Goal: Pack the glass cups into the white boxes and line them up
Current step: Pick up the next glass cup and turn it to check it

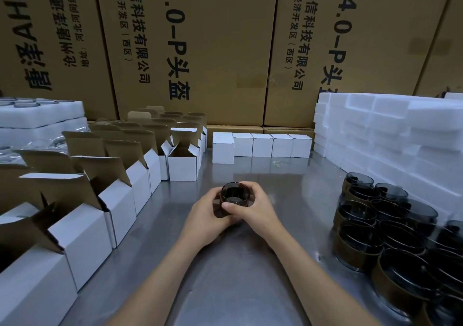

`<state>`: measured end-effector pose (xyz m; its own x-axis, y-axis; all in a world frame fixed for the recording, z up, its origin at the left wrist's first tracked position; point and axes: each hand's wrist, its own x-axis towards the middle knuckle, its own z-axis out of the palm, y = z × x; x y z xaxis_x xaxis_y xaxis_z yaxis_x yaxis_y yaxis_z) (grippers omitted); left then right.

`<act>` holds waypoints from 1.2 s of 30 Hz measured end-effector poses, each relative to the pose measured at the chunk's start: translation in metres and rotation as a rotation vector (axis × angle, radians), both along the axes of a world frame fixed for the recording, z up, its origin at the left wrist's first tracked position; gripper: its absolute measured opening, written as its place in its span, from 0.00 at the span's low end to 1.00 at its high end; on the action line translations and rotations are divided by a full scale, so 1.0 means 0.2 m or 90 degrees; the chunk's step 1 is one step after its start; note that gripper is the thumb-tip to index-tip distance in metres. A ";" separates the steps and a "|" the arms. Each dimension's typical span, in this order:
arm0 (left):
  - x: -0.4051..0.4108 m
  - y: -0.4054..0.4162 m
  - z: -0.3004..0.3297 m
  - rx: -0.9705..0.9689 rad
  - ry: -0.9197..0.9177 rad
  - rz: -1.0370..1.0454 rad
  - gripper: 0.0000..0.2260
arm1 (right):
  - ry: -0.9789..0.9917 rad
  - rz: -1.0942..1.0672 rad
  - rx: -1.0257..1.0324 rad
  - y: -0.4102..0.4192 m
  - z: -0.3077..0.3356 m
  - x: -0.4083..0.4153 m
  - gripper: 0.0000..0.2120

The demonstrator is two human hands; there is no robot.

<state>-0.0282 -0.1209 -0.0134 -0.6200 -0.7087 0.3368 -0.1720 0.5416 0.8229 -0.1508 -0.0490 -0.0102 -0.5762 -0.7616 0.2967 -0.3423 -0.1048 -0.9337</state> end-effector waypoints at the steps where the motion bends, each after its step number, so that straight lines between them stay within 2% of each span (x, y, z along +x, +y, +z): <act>1: 0.00 0.00 0.00 -0.008 0.002 0.002 0.23 | 0.006 -0.007 -0.003 0.00 0.00 0.00 0.26; 8: -0.02 0.01 0.00 -0.021 0.027 -0.021 0.26 | 0.129 -0.097 0.004 0.01 0.01 0.04 0.31; 13: -0.02 0.00 0.00 -0.024 0.022 -0.037 0.30 | 0.110 -0.038 -0.043 0.02 0.03 0.04 0.26; 22: 0.01 0.02 0.02 -0.024 0.055 -0.067 0.32 | 0.164 0.043 -0.027 0.04 0.05 0.10 0.26; 26: 0.02 0.02 0.03 -0.029 0.064 -0.044 0.33 | 0.192 0.042 -0.006 0.04 0.04 0.12 0.30; 29: 0.02 0.02 0.04 -0.053 0.090 0.001 0.31 | 0.152 0.028 -0.028 0.03 0.04 0.14 0.33; 33: 0.02 0.02 0.05 -0.067 0.135 0.073 0.26 | 0.140 0.043 -0.079 0.02 0.04 0.14 0.28; 36: 0.02 0.03 0.04 -0.113 0.123 0.098 0.27 | 0.153 0.045 -0.098 0.03 0.04 0.14 0.27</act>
<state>-0.0250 -0.1158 -0.0052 -0.4228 -0.7085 0.5650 -0.1132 0.6599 0.7428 -0.1223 -0.0425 -0.0020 -0.4218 -0.7329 0.5338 -0.5390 -0.2707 -0.7976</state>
